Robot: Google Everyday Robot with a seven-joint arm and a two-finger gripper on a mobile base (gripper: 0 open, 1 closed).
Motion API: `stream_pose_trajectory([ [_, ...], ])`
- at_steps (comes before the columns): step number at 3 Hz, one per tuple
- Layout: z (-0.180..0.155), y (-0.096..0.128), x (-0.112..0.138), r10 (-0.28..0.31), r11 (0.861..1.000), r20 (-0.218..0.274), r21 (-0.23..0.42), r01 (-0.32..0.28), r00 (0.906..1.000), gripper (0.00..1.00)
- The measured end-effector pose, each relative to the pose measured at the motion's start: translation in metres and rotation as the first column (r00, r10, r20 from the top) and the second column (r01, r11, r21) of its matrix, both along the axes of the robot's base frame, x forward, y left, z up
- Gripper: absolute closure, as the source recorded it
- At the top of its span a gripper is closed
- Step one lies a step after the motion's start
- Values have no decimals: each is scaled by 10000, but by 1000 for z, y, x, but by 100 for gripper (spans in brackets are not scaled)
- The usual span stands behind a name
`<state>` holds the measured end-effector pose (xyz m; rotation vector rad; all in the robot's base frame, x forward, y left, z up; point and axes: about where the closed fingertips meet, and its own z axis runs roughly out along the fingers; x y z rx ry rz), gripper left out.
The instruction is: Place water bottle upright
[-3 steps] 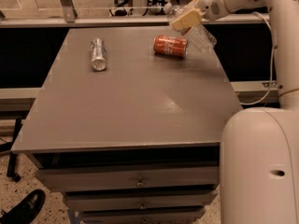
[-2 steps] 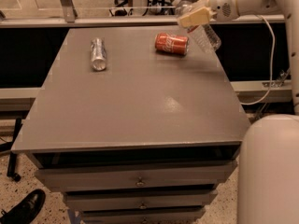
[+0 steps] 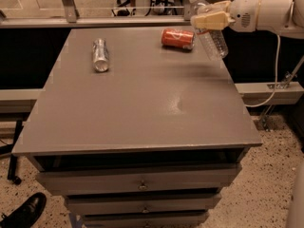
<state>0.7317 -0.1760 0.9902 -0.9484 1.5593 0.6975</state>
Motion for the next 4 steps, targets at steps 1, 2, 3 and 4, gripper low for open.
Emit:
stream_pose_trajectory([
  [1,-2,-1,-15,52,9941,303,1079,-84,9995,100],
  [2,-2,-1,-24,77,9825,646,1854,-196,9979,100],
  [3,-3,2,-32,93,9646,1077,2609,-373,9941,100],
  [4,-7,5,-35,102,9518,1513,3016,-560,9884,100],
])
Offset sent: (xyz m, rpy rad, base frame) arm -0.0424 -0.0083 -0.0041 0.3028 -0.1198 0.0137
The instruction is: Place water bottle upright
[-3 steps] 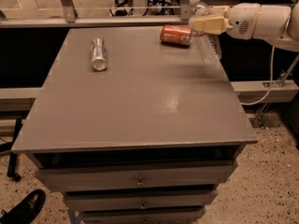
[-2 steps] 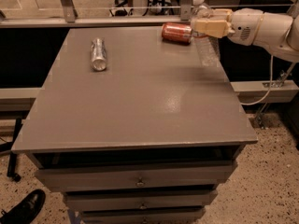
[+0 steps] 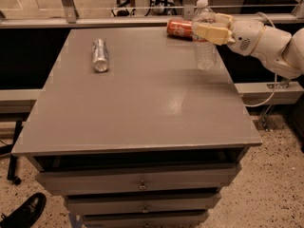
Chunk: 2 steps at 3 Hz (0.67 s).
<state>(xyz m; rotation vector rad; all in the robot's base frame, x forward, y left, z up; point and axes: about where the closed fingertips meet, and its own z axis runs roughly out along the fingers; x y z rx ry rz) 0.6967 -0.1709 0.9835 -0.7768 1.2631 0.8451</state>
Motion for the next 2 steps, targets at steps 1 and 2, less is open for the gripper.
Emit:
stream_pose_trajectory([
  [1,-7,1,-2,24,9992,357,388,-38,9994,100],
  [2,-15,0,-2,20,9980,524,627,-53,9986,100],
])
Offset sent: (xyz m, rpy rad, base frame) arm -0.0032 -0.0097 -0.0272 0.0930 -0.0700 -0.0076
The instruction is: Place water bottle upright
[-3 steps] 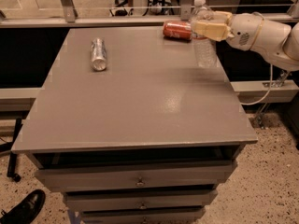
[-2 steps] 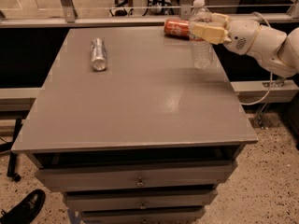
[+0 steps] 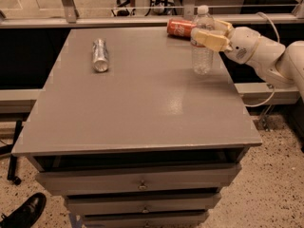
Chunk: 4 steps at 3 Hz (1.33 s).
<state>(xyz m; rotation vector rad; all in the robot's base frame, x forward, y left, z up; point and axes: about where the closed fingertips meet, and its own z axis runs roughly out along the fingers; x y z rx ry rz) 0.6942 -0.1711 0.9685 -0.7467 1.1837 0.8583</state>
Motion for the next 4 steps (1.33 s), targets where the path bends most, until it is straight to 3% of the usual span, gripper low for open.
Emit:
stream_pose_trajectory([
  [1,-15,-2,2,-4,9992,-115,407,9,9999,97],
  [4,-20,-4,5,-16,9976,-280,696,36,9996,28],
])
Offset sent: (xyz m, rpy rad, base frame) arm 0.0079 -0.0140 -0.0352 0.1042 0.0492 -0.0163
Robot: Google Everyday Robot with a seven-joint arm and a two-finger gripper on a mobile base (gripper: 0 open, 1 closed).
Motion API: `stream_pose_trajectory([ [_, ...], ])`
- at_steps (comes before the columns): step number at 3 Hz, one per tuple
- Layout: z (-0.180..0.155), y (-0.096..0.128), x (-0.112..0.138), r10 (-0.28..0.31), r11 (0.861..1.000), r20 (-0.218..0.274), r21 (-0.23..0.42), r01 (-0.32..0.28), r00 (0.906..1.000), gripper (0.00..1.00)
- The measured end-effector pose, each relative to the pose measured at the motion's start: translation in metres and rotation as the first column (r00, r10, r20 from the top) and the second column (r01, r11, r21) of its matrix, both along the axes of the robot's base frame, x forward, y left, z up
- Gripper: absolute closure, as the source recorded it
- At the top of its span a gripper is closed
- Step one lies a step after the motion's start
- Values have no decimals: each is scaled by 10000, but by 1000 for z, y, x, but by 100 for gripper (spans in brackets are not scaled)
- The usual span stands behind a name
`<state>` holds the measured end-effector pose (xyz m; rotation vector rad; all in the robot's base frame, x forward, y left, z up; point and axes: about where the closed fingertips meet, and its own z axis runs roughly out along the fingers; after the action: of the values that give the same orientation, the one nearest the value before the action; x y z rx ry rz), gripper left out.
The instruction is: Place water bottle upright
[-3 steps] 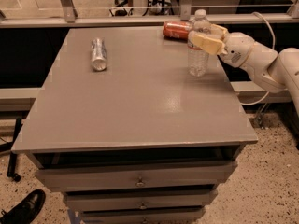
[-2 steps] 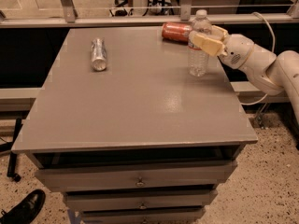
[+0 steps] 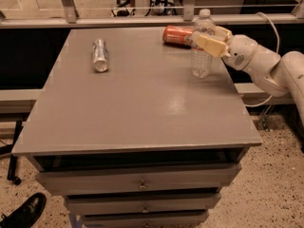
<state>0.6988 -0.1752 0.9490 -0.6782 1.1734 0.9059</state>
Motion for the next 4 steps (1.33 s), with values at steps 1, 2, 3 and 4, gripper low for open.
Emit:
stream_pose_trajectory([
  [1,0,0,0,-1,10000,-1,0,1,10000,4],
  [2,-6,-9,-2,-212,9998,-158,-52,211,9997,0],
  [3,-13,-20,-4,-465,9987,-366,-212,458,9982,0],
  [4,-15,-21,-5,-505,9984,-417,-284,493,9979,0],
])
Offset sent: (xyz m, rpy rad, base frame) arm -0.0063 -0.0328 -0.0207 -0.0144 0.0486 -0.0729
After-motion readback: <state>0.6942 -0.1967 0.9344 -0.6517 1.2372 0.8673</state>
